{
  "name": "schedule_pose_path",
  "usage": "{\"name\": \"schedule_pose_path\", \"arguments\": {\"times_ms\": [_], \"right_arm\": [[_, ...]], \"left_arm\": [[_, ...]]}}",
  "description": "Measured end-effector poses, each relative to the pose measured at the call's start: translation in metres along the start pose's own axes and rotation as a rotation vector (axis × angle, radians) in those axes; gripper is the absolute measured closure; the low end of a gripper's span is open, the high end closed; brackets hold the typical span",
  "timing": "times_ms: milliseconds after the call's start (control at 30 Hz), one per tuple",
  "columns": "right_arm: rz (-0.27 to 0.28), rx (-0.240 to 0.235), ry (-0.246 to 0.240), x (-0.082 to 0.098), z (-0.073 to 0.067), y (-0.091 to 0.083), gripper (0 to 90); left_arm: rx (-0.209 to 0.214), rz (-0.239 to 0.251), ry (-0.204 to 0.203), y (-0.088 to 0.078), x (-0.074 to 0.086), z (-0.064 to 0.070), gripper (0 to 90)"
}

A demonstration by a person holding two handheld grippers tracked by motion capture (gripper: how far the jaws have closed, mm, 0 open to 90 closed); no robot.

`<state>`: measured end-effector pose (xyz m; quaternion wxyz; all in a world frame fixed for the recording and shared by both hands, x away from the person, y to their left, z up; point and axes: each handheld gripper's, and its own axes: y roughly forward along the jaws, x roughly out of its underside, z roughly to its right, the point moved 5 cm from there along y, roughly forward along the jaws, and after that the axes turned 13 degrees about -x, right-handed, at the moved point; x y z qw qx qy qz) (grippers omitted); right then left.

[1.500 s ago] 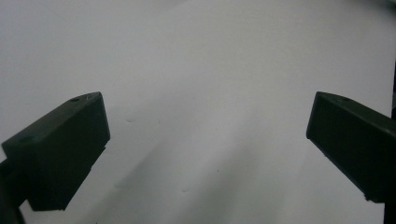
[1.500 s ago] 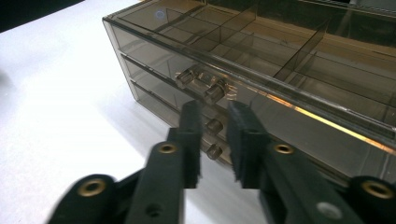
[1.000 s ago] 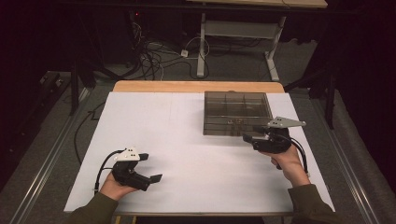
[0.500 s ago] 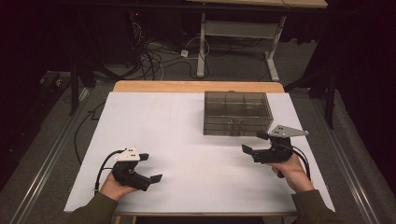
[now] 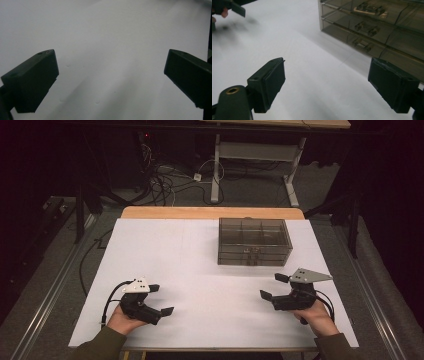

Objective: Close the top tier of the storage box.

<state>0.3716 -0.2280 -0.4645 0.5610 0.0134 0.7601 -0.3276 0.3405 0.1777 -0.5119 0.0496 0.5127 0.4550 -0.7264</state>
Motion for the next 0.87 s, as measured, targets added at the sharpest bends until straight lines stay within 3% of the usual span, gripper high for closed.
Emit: {"name": "schedule_pose_path", "arguments": {"times_ms": [300,600,867], "right_arm": [[-0.027,-0.014,-0.025,0.016,-0.011,0.000,15.4],[-0.062,-0.008,-0.030,0.033,-0.012,-0.002,15.6],[-0.070,-0.016,-0.036,0.035,-0.013,-0.001,15.4]], "left_arm": [[0.002,0.002,0.000,0.000,0.000,0.000,0.0],[0.004,0.003,0.002,0.000,0.000,0.000,0.0],[0.000,-0.002,0.004,0.000,0.000,0.000,0.0]]}}
